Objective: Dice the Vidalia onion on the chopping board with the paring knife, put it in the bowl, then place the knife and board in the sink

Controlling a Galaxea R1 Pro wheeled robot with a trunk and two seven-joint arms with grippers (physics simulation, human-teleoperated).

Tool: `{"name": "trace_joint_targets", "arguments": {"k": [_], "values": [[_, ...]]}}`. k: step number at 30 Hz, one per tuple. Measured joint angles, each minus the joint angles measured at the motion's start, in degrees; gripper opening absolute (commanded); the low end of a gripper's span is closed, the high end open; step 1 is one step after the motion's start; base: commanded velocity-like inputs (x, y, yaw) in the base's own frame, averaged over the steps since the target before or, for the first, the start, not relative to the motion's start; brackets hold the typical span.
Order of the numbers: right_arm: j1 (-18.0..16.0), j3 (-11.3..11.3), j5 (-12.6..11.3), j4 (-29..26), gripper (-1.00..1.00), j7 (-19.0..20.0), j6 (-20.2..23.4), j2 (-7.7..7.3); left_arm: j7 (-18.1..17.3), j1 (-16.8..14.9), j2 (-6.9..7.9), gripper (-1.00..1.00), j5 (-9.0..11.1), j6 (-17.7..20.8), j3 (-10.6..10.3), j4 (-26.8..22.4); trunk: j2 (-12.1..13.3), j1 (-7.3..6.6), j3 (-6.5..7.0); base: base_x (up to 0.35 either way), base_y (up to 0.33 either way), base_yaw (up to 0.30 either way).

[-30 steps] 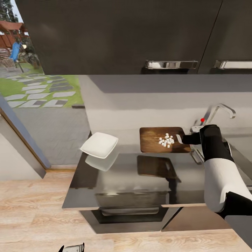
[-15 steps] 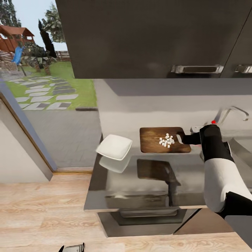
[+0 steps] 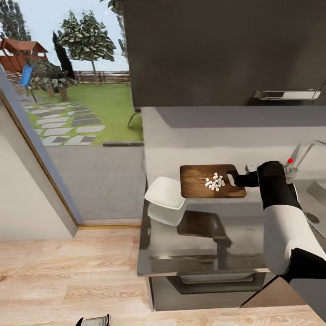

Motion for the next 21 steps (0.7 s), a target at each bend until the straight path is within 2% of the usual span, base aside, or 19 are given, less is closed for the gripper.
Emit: {"name": "trace_joint_targets", "arguments": {"k": [5, 8, 12, 19, 21], "values": [[0.0, 0.0, 0.2, 0.0, -1.0, -0.3, 0.1, 1.17, 0.0, 0.0, 0.04, 1.0, 0.0, 0.0, 0.0, 0.0, 0.0, 0.0, 0.42, 0.0, 0.3, 0.0], [0.0, 0.0, 0.6, 0.0, -1.0, -0.4, 0.0, 1.38, 0.0, 0.0, 0.08, 1.0, 0.0, 0.0, 0.1, 0.0, 0.0, 0.0, 0.61, 0.007, 0.286, 0.0], [0.0, 0.0, 0.2, 0.0, -1.0, -0.4, 0.1, 1.38, 0.0, 0.0, 0.09, 1.0, 0.0, 0.0, 0.1, 0.0, 0.0, 0.0, 0.67, 0.027, 0.079, 0.0], [0.0, 0.1, 0.4, 0.0, -1.0, -0.4, 0.1, 1.33, 0.0, 0.0, 0.09, 1.0, 0.0, 0.1, 0.0, 0.0, 0.0, -0.03, 0.67, 0.234, 0.164, 0.0], [0.0, 0.1, 1.8, 0.0, -1.0, -0.4, 0.1, 1.33, 0.0, 0.0, 0.09, 1.0, 0.0, 0.1, 0.0, 0.0, 0.0, -0.03, 0.66, 0.28, 0.183, 0.0]]}}
